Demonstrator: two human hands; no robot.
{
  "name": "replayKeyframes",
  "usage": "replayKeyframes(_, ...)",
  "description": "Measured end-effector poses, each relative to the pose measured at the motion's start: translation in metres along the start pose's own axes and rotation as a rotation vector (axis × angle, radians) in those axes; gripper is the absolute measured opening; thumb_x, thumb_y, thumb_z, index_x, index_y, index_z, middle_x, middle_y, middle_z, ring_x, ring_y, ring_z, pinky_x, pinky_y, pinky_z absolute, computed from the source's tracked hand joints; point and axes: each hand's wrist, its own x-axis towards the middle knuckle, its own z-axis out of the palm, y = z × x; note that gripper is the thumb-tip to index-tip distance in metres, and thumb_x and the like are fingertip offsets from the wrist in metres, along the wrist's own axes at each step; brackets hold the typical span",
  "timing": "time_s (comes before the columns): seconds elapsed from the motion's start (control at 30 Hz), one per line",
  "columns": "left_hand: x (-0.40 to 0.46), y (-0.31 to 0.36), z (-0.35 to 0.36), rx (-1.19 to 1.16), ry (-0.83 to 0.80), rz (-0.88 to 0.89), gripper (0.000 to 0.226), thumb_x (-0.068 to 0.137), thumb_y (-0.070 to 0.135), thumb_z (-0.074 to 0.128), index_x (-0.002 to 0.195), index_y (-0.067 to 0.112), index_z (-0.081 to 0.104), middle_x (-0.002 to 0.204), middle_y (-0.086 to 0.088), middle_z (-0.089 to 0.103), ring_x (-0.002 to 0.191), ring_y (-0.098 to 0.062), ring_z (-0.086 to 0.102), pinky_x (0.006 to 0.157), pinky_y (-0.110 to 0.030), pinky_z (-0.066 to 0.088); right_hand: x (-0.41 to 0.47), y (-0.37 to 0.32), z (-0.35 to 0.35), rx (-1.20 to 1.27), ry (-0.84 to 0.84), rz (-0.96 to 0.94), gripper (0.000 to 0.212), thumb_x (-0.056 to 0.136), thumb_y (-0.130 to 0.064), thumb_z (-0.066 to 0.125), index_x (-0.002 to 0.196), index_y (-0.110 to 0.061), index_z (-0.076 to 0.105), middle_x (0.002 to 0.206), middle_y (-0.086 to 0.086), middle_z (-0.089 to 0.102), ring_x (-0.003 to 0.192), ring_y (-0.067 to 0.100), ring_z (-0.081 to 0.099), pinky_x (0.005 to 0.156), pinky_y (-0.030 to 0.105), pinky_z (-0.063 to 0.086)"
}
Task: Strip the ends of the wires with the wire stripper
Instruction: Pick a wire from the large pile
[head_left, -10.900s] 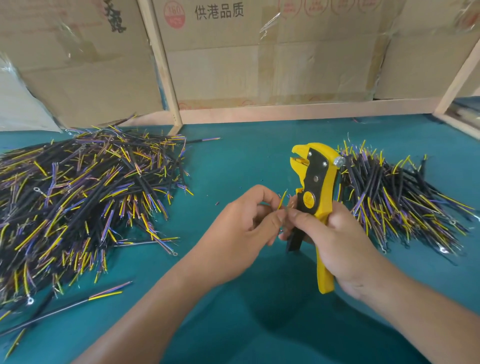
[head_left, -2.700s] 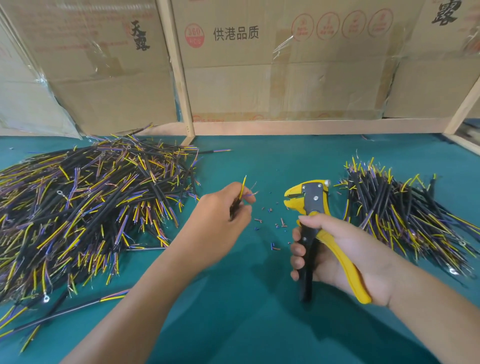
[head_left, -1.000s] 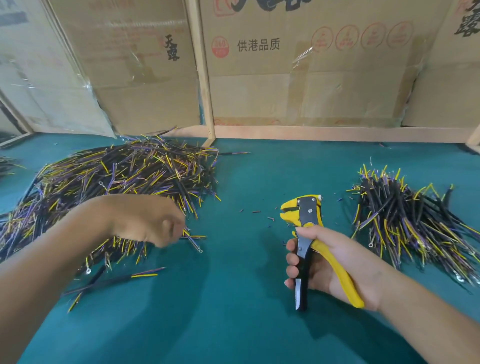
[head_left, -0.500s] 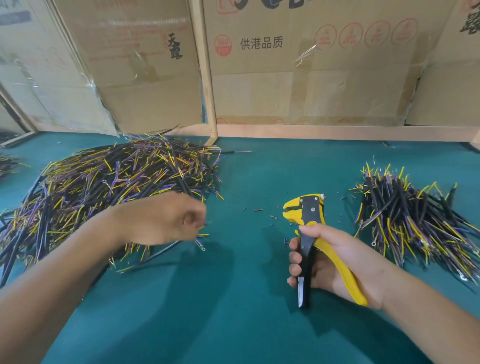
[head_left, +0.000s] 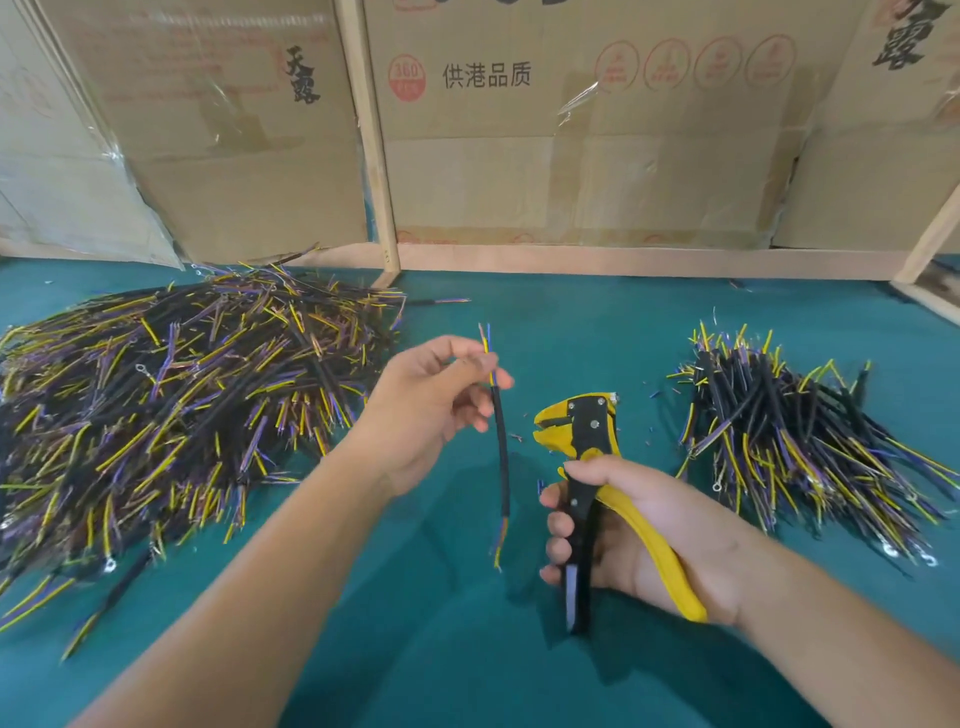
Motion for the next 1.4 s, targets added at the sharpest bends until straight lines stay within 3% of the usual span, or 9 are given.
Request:
replayKeyframes(0.23,-0.004,-0.013,0.012,-0.148,-0.003,-0.041,0.01,0.099,0.008,0.055,0.09,0.008,0.059,0.084,-0.01,0.072,0.054,-0.013,0.055,0.054,-0.022,0.05,-0.007,0.002,0.013,-0.071,0.009,-0.073,0.045,0.062,-0.033,0.094,0.093,-0.004,0.077,0.07,0.009,0.06,0.063,0.028,0.061,0.071,0.045,0.056)
replayKeyframes(0.5,-0.009,-0.014,0.017,-0.138,0.017,-0.035,0.01,0.1,0.011,0.054,0.092,0.007,0.057,0.084,-0.009,0.072,0.054,-0.013,0.055,0.054,-0.022,0.051,-0.035,-0.003,0.047,-0.126,0.065,-0.21,0.02,0.081,-0.017,0.08,0.087,-0.005,0.065,0.074,0.013,0.055,0.067,0.029,0.057,0.07,0.043,0.058)
replayKeyframes(0.63,-0.01,-0.013,0.018,-0.137,-0.004,-0.014,0.011,0.101,0.012,0.052,0.093,0.007,0.056,0.087,-0.01,0.072,0.055,-0.013,0.056,0.055,-0.022,0.052,-0.036,-0.003,0.05,-0.148,0.094,-0.228,0.023,0.081,-0.014,0.079,0.093,-0.004,0.063,0.075,0.012,0.054,0.07,0.031,0.056,0.073,0.044,0.057)
replayKeyframes(0.8,-0.01,-0.012,0.018,-0.105,-0.012,0.05,0.01,0.101,0.01,0.053,0.092,0.006,0.055,0.09,-0.015,0.073,0.056,-0.016,0.056,0.057,-0.025,0.052,-0.036,-0.002,0.048,-0.177,0.04,-0.242,0.009,0.083,-0.017,0.072,0.083,-0.008,0.07,0.076,0.01,0.055,0.071,0.029,0.056,0.085,0.049,0.052)
replayKeyframes(1.13,-0.013,-0.009,0.018,-0.073,-0.025,0.109,0.005,0.1,0.006,0.053,0.095,0.007,0.053,0.096,-0.025,0.073,0.054,-0.022,0.058,0.056,-0.028,0.053,-0.034,-0.001,0.047,-0.164,0.05,-0.257,0.009,0.091,-0.012,0.065,0.087,-0.005,0.068,0.077,0.011,0.054,0.07,0.029,0.057,0.086,0.051,0.048)
replayKeyframes(1.4,-0.015,-0.006,0.018,-0.082,-0.056,0.106,0.006,0.098,0.001,0.053,0.096,0.006,0.052,0.096,-0.023,0.073,0.055,-0.021,0.059,0.057,-0.028,0.053,-0.034,-0.001,0.047,-0.158,0.033,-0.259,0.01,0.087,-0.015,0.072,0.087,-0.005,0.069,0.076,0.011,0.053,0.069,0.029,0.058,0.083,0.05,0.051)
